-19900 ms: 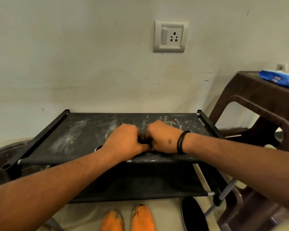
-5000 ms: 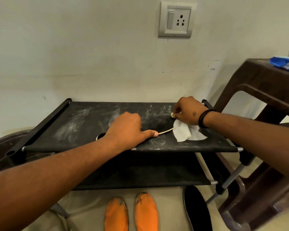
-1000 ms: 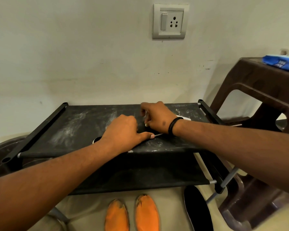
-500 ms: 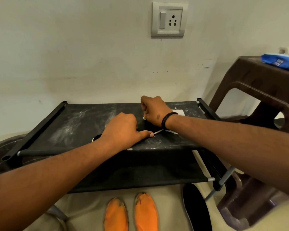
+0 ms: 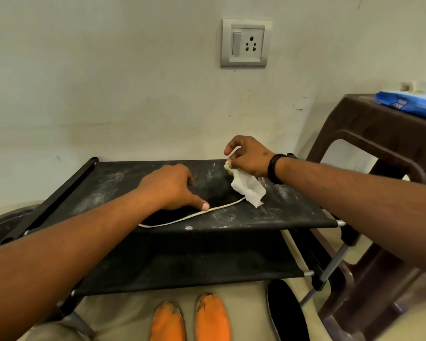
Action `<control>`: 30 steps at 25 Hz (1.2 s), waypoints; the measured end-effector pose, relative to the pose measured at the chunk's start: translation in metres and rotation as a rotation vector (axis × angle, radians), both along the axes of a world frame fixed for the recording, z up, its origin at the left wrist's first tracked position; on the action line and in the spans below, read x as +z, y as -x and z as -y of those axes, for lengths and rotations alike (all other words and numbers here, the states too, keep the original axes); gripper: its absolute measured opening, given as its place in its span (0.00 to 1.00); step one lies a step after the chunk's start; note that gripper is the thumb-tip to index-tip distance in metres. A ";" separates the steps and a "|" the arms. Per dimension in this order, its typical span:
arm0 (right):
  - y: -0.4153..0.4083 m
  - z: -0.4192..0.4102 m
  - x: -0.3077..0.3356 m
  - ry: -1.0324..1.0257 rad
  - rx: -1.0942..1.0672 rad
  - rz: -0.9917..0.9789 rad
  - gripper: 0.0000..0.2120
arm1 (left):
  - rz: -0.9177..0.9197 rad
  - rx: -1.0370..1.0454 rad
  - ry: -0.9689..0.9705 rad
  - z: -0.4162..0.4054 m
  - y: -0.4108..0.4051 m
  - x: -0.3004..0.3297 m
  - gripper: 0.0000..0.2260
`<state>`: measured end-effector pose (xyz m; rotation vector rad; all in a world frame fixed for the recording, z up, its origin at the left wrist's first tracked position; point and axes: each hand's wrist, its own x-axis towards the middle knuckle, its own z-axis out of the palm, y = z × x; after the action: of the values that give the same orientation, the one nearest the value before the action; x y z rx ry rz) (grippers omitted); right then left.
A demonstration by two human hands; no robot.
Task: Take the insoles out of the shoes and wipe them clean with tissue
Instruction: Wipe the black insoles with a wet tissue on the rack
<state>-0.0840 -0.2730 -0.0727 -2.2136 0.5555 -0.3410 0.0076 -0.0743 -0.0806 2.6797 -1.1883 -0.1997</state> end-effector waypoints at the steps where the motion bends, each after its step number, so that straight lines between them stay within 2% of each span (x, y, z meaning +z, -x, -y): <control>1: 0.007 0.001 0.005 -0.056 -0.010 0.015 0.10 | -0.065 -0.007 0.037 -0.002 -0.004 0.002 0.30; 3: 0.025 -0.002 0.024 -0.151 -0.025 0.054 0.11 | -0.140 0.006 0.172 -0.007 -0.008 0.006 0.23; 7: 0.068 -0.025 0.070 -0.138 0.015 0.032 0.12 | -0.291 0.042 0.445 -0.018 0.004 0.042 0.06; 10: 0.110 -0.048 0.096 -0.118 0.052 -0.071 0.10 | -0.442 0.070 0.625 -0.030 0.039 0.074 0.07; 12: 0.139 -0.060 0.106 -0.176 0.050 -0.177 0.09 | -0.589 0.080 0.659 -0.039 0.073 0.084 0.08; 15: 0.173 -0.077 0.103 -0.246 -0.031 -0.270 0.14 | -0.758 0.089 0.573 -0.050 0.118 0.085 0.10; 22: 0.229 -0.133 0.007 -0.398 -0.201 -0.293 0.11 | -0.915 0.153 0.301 -0.075 0.184 0.040 0.07; 27: 0.255 -0.160 -0.081 -0.540 -0.332 -0.351 0.11 | -0.991 0.276 0.151 -0.084 0.220 -0.031 0.09; 30: 0.261 -0.167 -0.124 -0.556 -0.351 -0.420 0.08 | -1.030 0.397 0.178 -0.084 0.228 -0.087 0.06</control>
<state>-0.3451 -0.1062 -0.1964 -1.6403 1.1228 0.1063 -0.2203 0.0098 -0.1671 2.0592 -0.3235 -1.1473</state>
